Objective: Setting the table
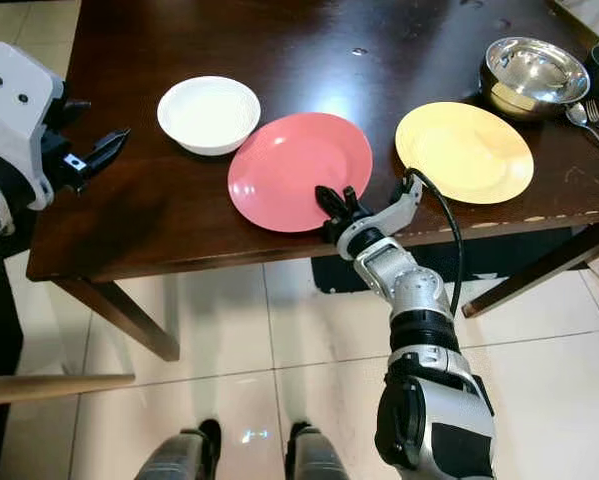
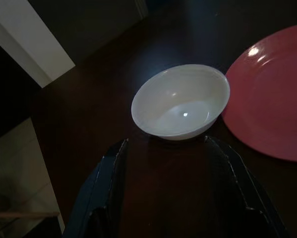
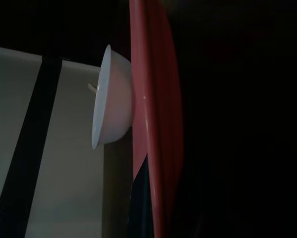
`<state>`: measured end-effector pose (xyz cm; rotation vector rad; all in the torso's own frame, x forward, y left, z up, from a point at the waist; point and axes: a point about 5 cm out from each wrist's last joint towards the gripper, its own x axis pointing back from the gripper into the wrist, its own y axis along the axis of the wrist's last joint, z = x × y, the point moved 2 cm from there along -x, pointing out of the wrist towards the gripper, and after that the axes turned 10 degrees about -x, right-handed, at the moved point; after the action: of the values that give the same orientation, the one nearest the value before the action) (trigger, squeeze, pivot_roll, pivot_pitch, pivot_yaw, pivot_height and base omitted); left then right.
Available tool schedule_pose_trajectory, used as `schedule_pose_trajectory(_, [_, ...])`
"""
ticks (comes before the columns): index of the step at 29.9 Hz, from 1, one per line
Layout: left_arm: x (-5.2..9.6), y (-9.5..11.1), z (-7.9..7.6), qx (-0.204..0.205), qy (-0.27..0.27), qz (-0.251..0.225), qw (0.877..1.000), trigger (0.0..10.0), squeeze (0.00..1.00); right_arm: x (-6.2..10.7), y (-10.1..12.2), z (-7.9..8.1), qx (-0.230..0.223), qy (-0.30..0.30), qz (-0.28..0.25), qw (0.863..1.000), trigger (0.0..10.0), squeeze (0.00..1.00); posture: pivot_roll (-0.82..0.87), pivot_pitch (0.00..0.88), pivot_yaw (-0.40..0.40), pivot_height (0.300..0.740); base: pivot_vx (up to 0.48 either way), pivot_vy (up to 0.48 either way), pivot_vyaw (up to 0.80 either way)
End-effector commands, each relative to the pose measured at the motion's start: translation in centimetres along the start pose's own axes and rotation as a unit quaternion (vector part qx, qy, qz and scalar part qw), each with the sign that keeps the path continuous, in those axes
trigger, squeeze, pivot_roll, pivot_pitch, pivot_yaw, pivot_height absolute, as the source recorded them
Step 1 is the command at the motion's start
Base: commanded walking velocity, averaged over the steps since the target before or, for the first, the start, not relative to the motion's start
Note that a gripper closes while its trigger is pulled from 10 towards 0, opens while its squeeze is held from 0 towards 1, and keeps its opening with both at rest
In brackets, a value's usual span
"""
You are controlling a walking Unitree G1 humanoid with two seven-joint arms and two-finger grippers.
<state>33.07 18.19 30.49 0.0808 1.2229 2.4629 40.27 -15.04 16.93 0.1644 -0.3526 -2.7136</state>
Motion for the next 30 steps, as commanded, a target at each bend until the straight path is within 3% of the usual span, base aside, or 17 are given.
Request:
schedule_pose_trajectory(1, [0.2,0.0,-0.3,0.003,-0.01,0.001,1.0,10.0,0.0,-0.2,-0.4,-0.1,0.0,0.003,0.011,1.0,10.0,0.81,0.15,0.206,0.059,0.74,0.0,0.0,0.0])
schedule_pose_trajectory(2, [0.2,0.0,-0.3,0.003,-0.01,0.001,1.0,10.0,0.0,-0.2,-0.4,-0.1,0.0,0.003,0.011,1.0,10.0,0.81,0.15,0.206,0.059,0.74,0.0,0.0,0.0])
schedule_pose_trajectory(3, [0.2,0.0,-0.4,0.003,-0.012,0.0,1.0,10.0,0.0,-0.2,-0.4,-0.1,-0.001,0.004,0.013,1.0,10.0,1.0,0.15,0.206,0.059,0.74,0.0,0.0,0.0])
schedule_pose_trajectory(5, [0.2,0.1,-0.6,0.004,-0.015,-0.002,1.0,10.0,0.0,-0.2,-0.4,-0.1,-0.003,0.004,0.014,1.0,10.0,1.0,0.15,0.201,0.06,0.74,0.0,0.0,0.0])
schedule_pose_trajectory(9, [0.7,0.4,-1.9,-0.008,-0.074,-0.009,0.997,10.0,0.0,-0.2,-0.4,0.1,-0.009,0.013,0.025,1.0,10.0,1.0,0.14,0.187,0.062,0.74,0.0,0.0,0.0])
schedule_pose_trajectory(14, [1.1,0.1,-2.2,-0.011,-0.105,-0.006,0.994,10.0,0.0,-0.2,-0.4,0.1,-0.011,0.018,0.027,0.999,10.0,1.0,0.13,0.172,0.064,0.74,0.0,0.0,0.0])
schedule_pose_trajectory(15, [1.3,-0.1,-2.4,-0.018,-0.12,-0.004,0.993,10.0,0.0,0.0,-0.2,0.0,-0.012,0.014,0.023,1.0,10.0,0.04,0.12,0.162,0.064,0.74,0.0,0.0,0.0])
schedule_pose_trajectory(21, [1.5,-0.3,-3.0,-0.013,-0.147,-0.006,0.989,10.0,0.0,0.5,0.2,0.0,-0.021,0.019,0.019,0.999,10.0,0.0,0.11,0.148,0.061,0.74,0.0,0.0,0.0])
schedule_pose_trajectory(23, [1.8,-0.3,-3.7,-0.009,-0.179,-0.01,0.984,10.0,0.0,1.0,0.5,-0.1,-0.024,0.02,0.016,0.999,10.0,0.0,0.1,0.139,0.058,0.74,0.0,0.0,0.0])
schedule_pose_trajectory(26, [2.4,-0.5,-4.6,-0.005,-0.224,-0.014,0.974,10.0,0.0,2.4,0.9,-0.3,-0.031,0.024,0.009,0.999,10.0,0.0,0.08,0.133,0.059,0.74,0.0,0.0,0.0])
schedule_pose_trajectory(30, [2.4,-0.5,-5.0,0.004,-0.233,-0.019,0.972,10.0,0.0,4.3,0.9,-0.4,-0.042,0.035,0.008,0.998,10.0,0.0,0.06,0.127,0.057,0.74,0.0,0.0,0.0])
